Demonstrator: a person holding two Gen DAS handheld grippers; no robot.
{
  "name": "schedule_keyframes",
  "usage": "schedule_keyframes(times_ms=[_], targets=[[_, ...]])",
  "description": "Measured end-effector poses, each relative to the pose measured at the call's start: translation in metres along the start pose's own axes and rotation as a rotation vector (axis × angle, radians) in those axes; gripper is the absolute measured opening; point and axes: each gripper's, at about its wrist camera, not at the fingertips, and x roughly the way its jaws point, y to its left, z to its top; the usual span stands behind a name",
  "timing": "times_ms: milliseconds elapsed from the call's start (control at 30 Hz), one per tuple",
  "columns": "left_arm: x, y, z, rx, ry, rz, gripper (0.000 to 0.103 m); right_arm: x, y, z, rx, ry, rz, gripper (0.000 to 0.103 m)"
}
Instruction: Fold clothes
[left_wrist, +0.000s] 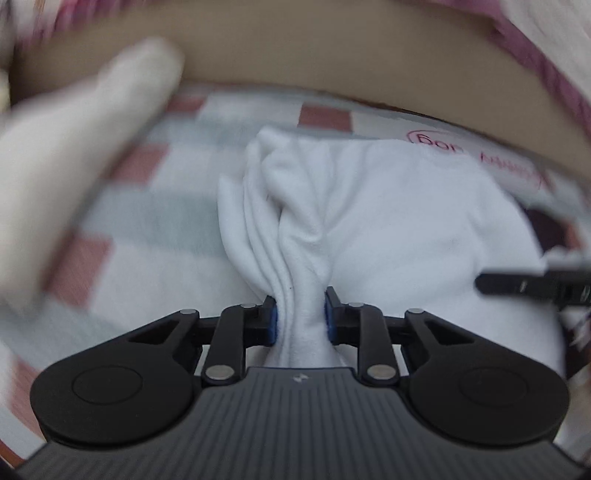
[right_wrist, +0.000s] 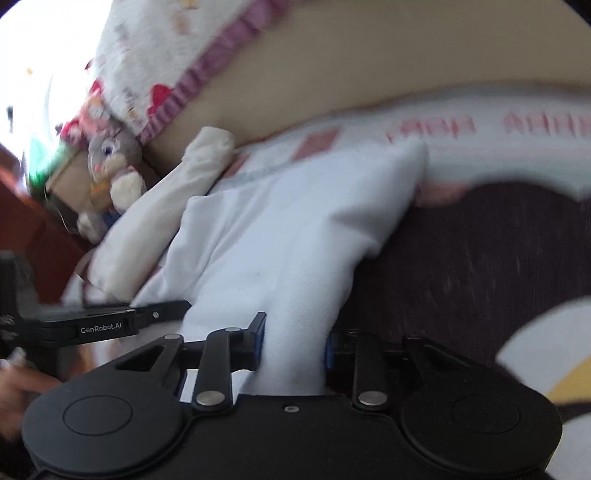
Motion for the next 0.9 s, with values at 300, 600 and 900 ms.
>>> schedule_keyframes(times_ms=[300, 600, 900], targets=[[-0.061, 0.029, -0.004, -0.058, -0.13, -0.019, 0.02, -0.034, 0.069, 0.014, -0.209, -0.093, -0.095, 0.03], [-0.116, 0.078, -0.043, -0.12, -0.265, 0.054, 0.02, -0.06, 0.175, 0.027, -0.429, -0.094, -0.112, 0.03], [-0.132, 0.182, -0.019, -0.164, -0.284, 0.032, 0.02, -0.015, 0.262, 0.058, -0.503, -0.096, -0.132, 0.03]])
